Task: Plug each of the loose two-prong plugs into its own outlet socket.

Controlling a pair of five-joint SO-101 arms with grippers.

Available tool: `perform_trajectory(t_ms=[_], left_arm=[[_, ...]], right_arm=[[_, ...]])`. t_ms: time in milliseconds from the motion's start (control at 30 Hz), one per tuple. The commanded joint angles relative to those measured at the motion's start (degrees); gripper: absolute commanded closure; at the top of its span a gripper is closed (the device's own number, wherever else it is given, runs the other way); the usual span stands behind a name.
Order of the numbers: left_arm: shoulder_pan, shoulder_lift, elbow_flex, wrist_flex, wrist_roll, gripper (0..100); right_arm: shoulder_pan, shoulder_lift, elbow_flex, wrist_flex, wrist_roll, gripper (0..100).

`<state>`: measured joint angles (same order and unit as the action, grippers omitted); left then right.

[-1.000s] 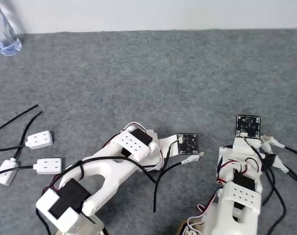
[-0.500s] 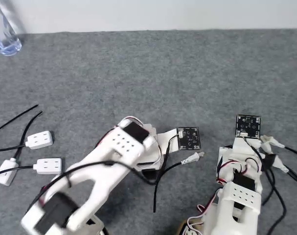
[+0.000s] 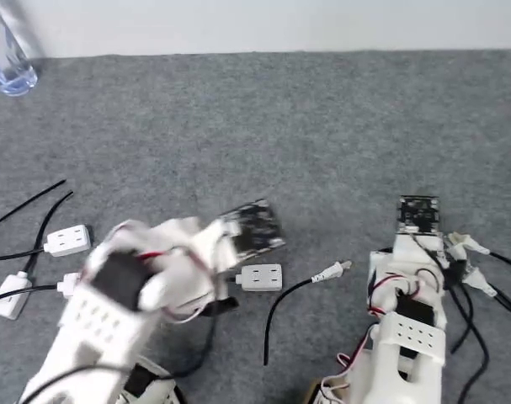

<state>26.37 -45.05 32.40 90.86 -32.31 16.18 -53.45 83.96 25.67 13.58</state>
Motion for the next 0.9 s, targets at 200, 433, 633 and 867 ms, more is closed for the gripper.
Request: perform_trajectory(t_ms=[200,433,633,867], left_arm=[[-36.04,-32.88,15.25,-6.33,13.54,69],[-46.51,-27.34,21.05,-12.31,8.79,69],[-46.95,-23.30,30.81,-21.89,11.69,69],[-46.95,-23.30,49.63,-39.30,16.26,69]], right_arm=[[-2.24,-0.31,-4.40,3.65,10.02,54.8],[-9.01,0.40,-28.22,39.87,16.18,54.8],[-16.66,0.48,-42.73,58.33,19.16,54.8],[-27.21,6.90,-43.60,69.49,36.04,54.9]])
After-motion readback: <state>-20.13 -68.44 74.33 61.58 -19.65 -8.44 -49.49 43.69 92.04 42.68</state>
